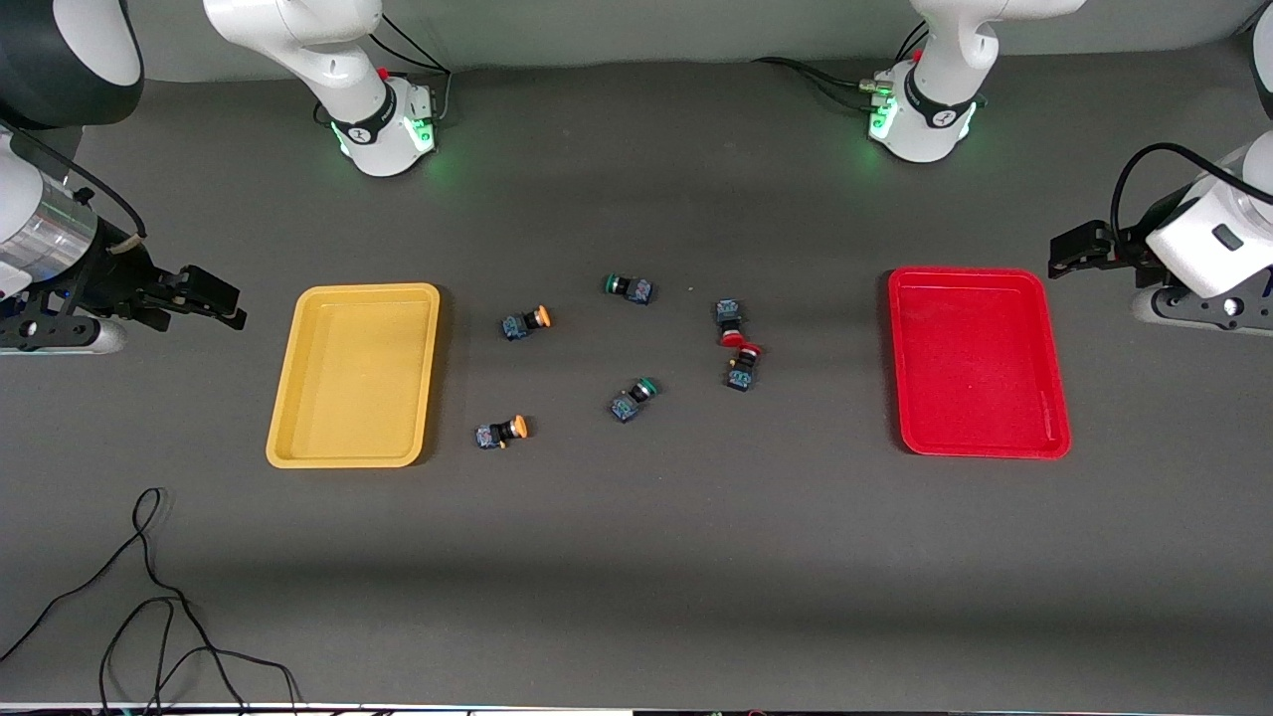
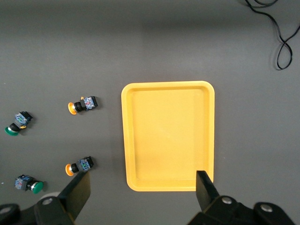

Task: Place red and yellow buttons in trays
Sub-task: 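Move the right gripper toward the buttons while the left gripper follows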

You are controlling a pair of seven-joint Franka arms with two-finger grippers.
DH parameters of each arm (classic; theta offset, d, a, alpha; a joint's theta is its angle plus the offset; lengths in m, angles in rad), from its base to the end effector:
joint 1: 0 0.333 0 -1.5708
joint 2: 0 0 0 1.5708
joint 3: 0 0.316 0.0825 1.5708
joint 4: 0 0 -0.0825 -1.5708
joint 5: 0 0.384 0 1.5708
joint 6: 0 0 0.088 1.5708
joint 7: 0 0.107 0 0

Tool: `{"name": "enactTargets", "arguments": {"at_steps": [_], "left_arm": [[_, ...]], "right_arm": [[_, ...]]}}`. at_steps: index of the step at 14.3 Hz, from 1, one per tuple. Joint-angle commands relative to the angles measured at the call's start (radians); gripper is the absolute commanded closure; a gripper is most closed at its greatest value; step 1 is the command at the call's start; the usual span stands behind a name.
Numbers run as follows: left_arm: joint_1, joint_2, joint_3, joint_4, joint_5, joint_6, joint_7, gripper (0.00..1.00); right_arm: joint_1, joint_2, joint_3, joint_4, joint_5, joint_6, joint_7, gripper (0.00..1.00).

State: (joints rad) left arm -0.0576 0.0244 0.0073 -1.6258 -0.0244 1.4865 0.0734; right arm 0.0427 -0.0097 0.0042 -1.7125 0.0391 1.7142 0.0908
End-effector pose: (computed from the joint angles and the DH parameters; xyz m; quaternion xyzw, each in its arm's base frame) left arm 0.5481 -0.0304 0.5788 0.9947 -0.0616 -0.0816 0.0131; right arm 0.5594 0.0299 0.5751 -0.9995 0.0246 -0.0044 0.0197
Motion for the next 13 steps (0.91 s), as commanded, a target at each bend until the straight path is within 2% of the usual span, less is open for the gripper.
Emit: {"name": "enactTargets", "arguments": {"at_steps": [1,5,8,9,12,13], "left_arm": [[-0.014,-0.027,0.006,-0.009,0.009,-0.009,-0.021,0.01],[-0.018,-0.038,0.003,-0.009,0.052,-0.005,-0.023,0.01],[-0.019,-0.057,-0.015,-0.029,0.063,0.011,-0.059,0.01],[-0.021,-0.078,-0.036,-0.078,0.063,0.043,-0.110,0.01],[-0.030,-0.168,-0.162,-0.296,0.011,0.214,-0.263,0.01],[-0.034,-0.160,-0.209,-0.319,-0.030,0.260,-0.346,0.01]], "right_arm": [[0.003,0.008,-0.004,0.005,-0.015,-0.022,-0.029,0.00],[0.009,0.040,0.008,0.008,-0.013,-0.027,-0.008,0.00],[0.040,0.109,0.065,-0.012,-0.016,0.021,0.220,0.00],[0.061,0.129,0.069,-0.031,-0.027,0.040,0.301,0.00],[0.124,0.143,0.073,-0.162,-0.028,0.167,0.560,0.00],[0.147,0.145,0.073,-0.215,-0.024,0.227,0.631,0.00]]}}
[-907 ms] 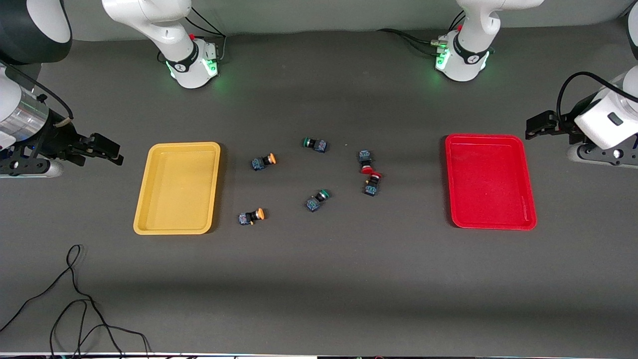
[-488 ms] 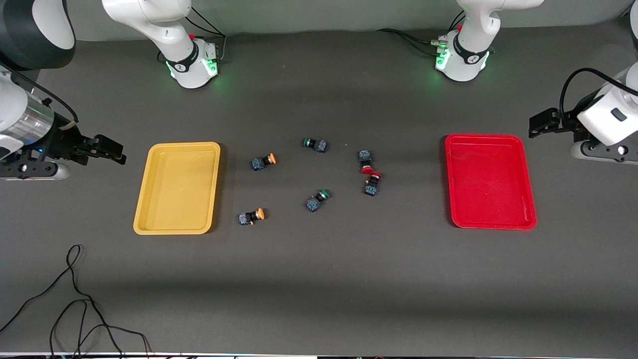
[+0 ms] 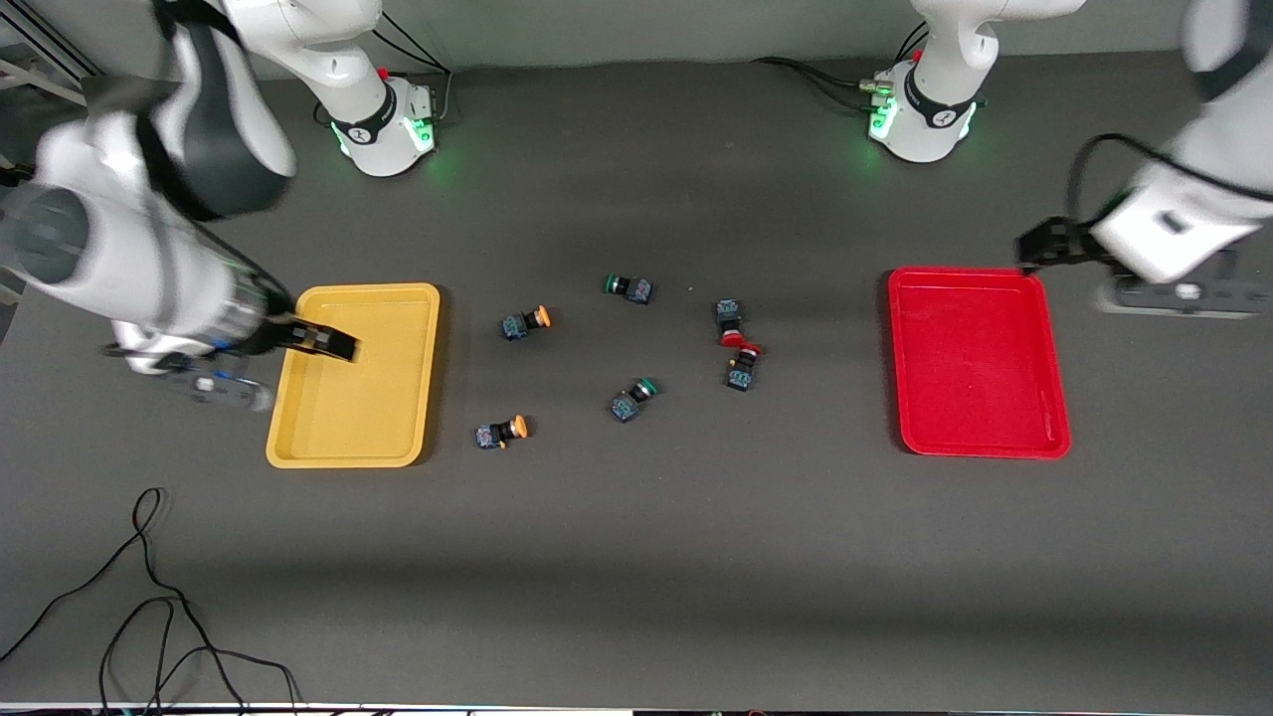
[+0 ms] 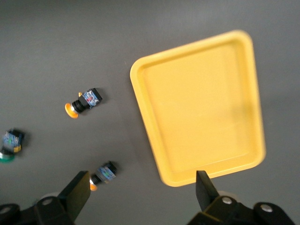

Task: Place red and yellow buttons in trays
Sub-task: 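Move the right gripper toward the buttons while the left gripper follows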

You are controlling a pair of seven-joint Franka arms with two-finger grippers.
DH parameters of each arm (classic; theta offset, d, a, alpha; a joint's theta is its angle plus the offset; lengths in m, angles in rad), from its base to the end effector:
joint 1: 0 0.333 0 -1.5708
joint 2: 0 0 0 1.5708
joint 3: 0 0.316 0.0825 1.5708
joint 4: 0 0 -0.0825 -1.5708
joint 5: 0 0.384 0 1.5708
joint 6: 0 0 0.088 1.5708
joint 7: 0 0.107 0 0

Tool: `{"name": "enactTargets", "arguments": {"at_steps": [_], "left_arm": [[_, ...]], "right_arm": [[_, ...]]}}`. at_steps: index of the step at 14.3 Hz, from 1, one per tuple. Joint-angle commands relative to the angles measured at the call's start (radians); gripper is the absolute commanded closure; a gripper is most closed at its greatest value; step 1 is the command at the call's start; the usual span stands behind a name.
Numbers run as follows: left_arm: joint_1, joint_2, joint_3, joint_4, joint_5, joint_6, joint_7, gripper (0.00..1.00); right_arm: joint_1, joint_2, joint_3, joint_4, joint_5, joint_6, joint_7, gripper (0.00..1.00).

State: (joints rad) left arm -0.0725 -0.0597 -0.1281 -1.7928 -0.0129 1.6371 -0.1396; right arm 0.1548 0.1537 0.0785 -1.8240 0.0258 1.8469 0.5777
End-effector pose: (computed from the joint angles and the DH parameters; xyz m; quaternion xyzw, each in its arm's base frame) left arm 0.5220 -0.1091 0.5575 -0.9984 0.0294 0.0480 0.0056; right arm 0.5725 0.1363 0.4392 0.9822 -0.1753 -0.0670 0.0090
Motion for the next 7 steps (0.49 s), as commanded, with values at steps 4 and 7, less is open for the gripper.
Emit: {"name": "enactTargets", "arguments": {"at_steps": [4,7], "left_arm": [[-0.123,0.019,-0.231,-0.158,-0.059,0.246,-0.458,0.01],[-0.272,0.095,-0.234,-0.158,-0.049,0.338,-0.627,0.01]], "right_arm": [[0.153,0.074,-0.002,-0.169,-0.009,0.198,0.416,0.00],[0.200,0.139,0.000,-0.179,-0.009,0.242,0.578,0.00]]}}
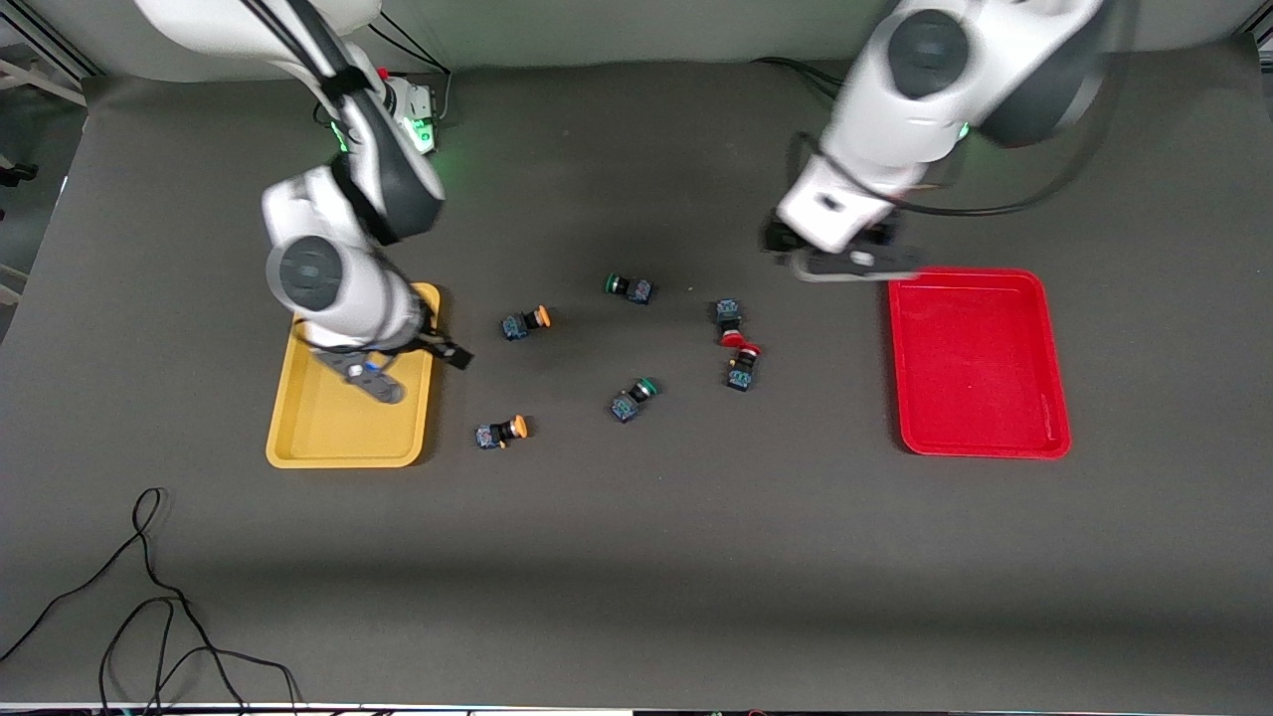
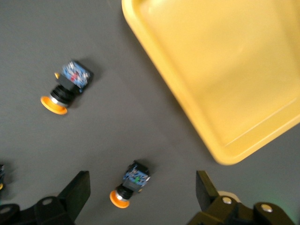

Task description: Place red and yellow buttons in trays

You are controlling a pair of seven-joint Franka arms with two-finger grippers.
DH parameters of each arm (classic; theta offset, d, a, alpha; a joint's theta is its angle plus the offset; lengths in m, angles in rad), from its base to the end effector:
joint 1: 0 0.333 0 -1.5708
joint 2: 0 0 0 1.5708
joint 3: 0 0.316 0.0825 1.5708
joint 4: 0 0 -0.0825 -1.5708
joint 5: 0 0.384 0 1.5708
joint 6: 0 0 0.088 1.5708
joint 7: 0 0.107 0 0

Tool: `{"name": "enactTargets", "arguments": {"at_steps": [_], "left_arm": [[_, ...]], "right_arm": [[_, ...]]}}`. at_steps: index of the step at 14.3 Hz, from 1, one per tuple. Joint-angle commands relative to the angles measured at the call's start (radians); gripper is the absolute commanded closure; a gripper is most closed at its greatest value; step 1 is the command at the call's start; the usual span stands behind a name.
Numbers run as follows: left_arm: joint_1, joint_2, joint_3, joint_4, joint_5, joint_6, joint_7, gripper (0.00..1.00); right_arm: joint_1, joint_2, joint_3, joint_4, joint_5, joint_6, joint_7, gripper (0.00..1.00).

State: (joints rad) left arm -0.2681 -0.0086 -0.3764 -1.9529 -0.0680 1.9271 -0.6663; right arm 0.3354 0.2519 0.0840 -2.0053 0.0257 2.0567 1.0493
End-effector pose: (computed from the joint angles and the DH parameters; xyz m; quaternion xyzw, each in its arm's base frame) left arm 0.4395 -0.3368 0.4777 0.9992 0.0231 -0.0254 0.0185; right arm 0.5232 0.2335 0.3171 0.9435 -0.3152 -0.0882 0.0510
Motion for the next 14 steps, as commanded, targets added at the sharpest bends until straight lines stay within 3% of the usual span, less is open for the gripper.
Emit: {"name": "enactTargets", "arguments": {"at_steps": [1,3,6,8,13,14], "left_arm": [[-0.103,0.064,0.014,0.000,0.011,0.068,-0.136,0.01],[-0.123,0.122,0.014,-0.007,0.023,0.101,-0.148,0.01],[-0.140,0.231,0.014,-0.093,0.074,0.261,-0.168,0.01],[-0.140,0.301,0.016,-0.135,0.088,0.361,-0.190,0.01],[-0.141,0.469,0.016,-0.136,0.180,0.487,-0.262,0.01],[-0.141,0.481,0.016,-0.136,0.181,0.501,-0.263,0.01]], "right_arm": [[0.021,0.064,-0.006,-0.004,0.000,0.055,0.144,0.00],[0.042,0.104,-0.006,-0.056,0.013,0.158,0.236,0.00],[0.091,0.144,-0.004,-0.145,0.013,0.290,0.359,0.00],[0.131,0.144,-0.004,-0.184,0.016,0.316,0.417,0.00],[0.172,0.159,0.005,-0.217,0.037,0.315,0.426,0.01],[0.174,0.159,0.006,-0.216,0.037,0.316,0.425,0.13]]}}
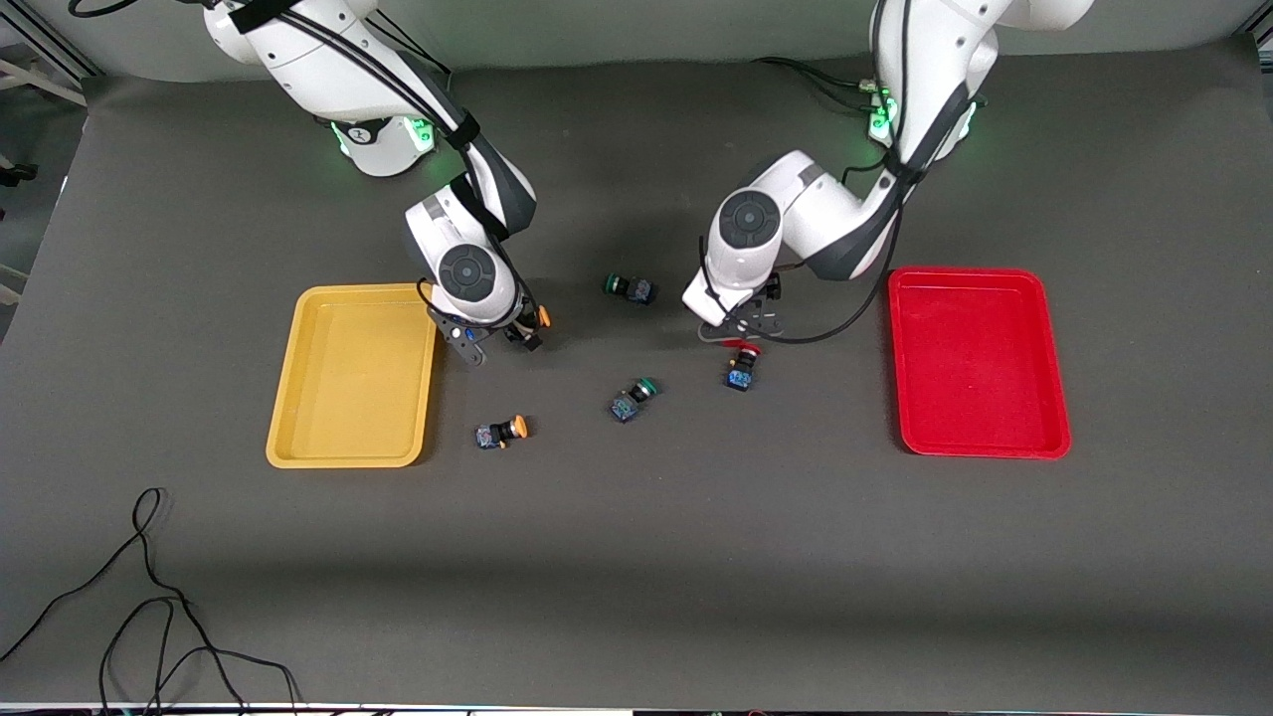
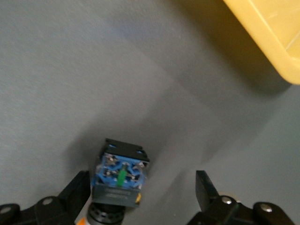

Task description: Place red and yellow buttons in trays

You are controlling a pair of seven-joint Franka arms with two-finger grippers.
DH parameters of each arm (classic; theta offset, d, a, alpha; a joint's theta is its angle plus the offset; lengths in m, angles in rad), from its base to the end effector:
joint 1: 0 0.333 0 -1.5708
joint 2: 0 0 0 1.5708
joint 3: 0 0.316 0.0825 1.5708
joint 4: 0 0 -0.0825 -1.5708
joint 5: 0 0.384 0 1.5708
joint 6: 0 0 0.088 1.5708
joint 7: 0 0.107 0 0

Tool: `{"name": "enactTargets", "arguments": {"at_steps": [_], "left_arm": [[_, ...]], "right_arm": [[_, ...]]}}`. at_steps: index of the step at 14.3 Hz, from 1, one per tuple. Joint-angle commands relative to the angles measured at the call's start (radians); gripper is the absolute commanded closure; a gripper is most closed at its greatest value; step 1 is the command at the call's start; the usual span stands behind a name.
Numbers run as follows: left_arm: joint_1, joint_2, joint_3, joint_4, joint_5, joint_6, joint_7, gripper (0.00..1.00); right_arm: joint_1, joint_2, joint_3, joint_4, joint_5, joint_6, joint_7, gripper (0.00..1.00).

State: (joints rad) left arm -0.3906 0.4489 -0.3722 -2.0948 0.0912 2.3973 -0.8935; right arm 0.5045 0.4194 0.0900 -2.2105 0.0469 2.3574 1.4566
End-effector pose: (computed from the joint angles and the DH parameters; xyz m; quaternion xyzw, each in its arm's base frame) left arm 0.4132 -0.3944 0.2092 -0.9962 -0.0422 0.0753 0.0064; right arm 0.4295 0.2936 0.1678 0.8911 -0.4319 -0.0982 0.0986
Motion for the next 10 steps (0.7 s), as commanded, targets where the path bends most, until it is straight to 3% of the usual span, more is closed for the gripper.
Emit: {"name": "enactTargets", "arguments": {"at_steps": [1,3,4,7,8,10], "left_arm": [[-0.019,0.030,0.012,0.007,0.022,0.032,-0.045,0.02],[-0.021,0.050,0.012,0.015,0.022,0.036,-0.058,0.25],[-0.021,0.062,0.012,0.018,0.022,0.036,-0.059,0.37],[-0.019,0.074,0.013,0.022,0.024,0.040,-0.064,0.81],[-0.017,0.071,0.015,0.022,0.024,0.036,-0.064,0.87],[-0.010,0.048,0.015,0.054,0.022,-0.006,-0.065,0.89]], "right_arm": [[0.005,-0.008,0.001,-0.011,0.016,0.017,0.018,0.34],[0.003,-0.011,0.001,-0.006,0.016,0.016,0.011,0.74],[0.003,-0.019,0.001,-0.003,0.016,0.011,0.002,0.84],[-0.003,-0.054,-0.001,0.037,0.016,-0.061,-0.007,0.91],[-0.006,-0.076,-0.007,0.067,0.016,-0.119,-0.019,0.91],[-0.049,-0.128,-0.012,0.118,0.016,-0.237,-0.096,0.91]]}}
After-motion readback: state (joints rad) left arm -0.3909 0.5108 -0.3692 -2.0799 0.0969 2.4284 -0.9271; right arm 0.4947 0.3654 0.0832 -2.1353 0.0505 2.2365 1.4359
